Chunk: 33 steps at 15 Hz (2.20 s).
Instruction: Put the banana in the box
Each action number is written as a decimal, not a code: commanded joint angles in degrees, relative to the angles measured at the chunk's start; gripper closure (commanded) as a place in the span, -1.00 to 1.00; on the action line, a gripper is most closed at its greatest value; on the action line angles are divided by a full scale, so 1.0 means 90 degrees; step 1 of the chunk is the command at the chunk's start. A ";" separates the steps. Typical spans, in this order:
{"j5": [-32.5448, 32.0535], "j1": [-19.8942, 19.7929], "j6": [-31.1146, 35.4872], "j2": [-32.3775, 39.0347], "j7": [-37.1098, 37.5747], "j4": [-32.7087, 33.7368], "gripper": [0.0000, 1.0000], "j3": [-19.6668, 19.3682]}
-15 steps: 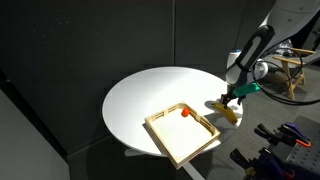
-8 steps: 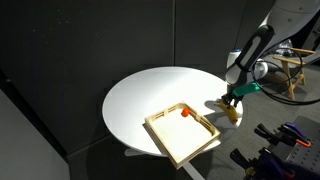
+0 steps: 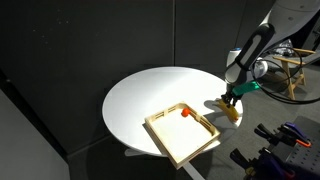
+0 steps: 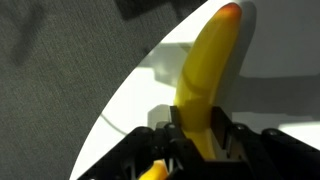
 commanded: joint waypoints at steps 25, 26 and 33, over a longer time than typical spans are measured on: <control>-0.0866 0.0399 -0.2099 -0.2561 0.0238 -0.0746 0.76 0.0066; -0.0859 0.0391 -0.2156 -0.2648 0.0225 -0.0777 0.76 0.0110; -0.0790 0.0368 -0.2400 -0.3053 0.0012 -0.0960 0.76 0.0446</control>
